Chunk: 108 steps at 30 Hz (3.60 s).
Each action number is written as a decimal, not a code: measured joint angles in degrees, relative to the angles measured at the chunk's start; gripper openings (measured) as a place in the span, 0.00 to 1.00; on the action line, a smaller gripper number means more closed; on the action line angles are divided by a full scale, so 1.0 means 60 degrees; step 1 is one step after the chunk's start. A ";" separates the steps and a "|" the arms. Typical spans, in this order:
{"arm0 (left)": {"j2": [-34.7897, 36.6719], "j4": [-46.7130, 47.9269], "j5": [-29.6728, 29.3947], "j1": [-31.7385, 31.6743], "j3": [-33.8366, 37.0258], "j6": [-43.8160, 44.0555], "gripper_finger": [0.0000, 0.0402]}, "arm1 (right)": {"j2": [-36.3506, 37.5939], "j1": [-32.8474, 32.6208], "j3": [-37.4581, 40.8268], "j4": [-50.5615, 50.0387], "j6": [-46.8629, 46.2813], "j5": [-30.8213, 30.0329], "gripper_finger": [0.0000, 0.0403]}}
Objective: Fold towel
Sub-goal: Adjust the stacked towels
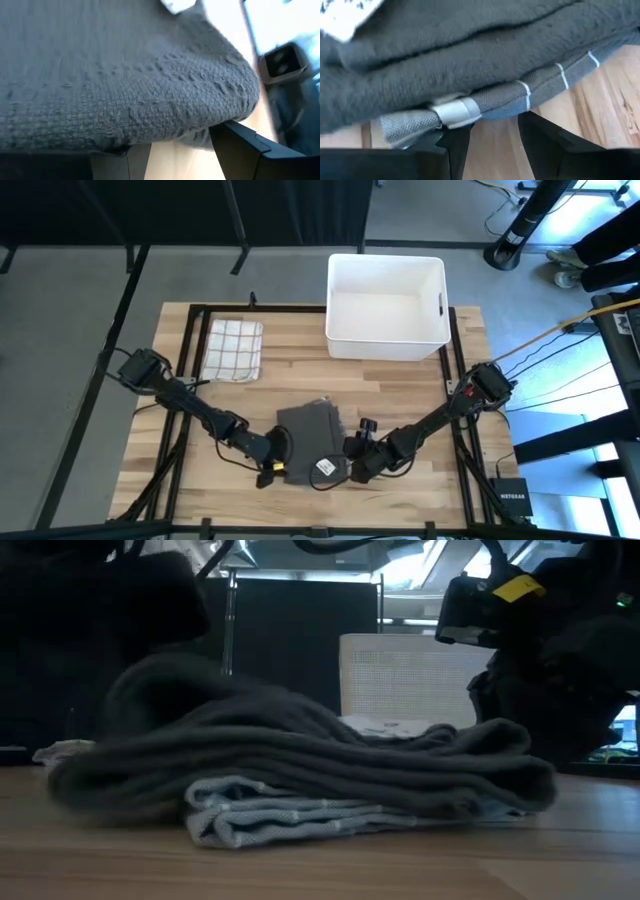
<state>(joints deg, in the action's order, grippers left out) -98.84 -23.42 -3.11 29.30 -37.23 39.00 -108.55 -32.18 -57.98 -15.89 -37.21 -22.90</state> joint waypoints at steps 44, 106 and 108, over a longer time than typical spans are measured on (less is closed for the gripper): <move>0.1915 0.4966 0.2570 -0.5078 -0.0601 -0.3408 0.56 | 0.0219 -0.0011 0.0007 0.0171 0.0084 -0.1048 0.43; 0.3645 0.5234 0.0251 -0.3784 -0.0601 -0.2606 0.03 | 0.1989 0.0080 -0.1046 -0.3033 -0.0079 0.0547 0.43; 0.3645 0.5174 0.0255 -0.3770 -0.0601 -0.2722 0.03 | 0.2136 0.0236 -0.1325 -0.3043 0.0537 -0.0019 0.45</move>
<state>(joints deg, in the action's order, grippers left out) -76.97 7.63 -1.58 6.68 -40.84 22.66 -95.74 -30.77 -65.93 -34.15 -33.99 -23.02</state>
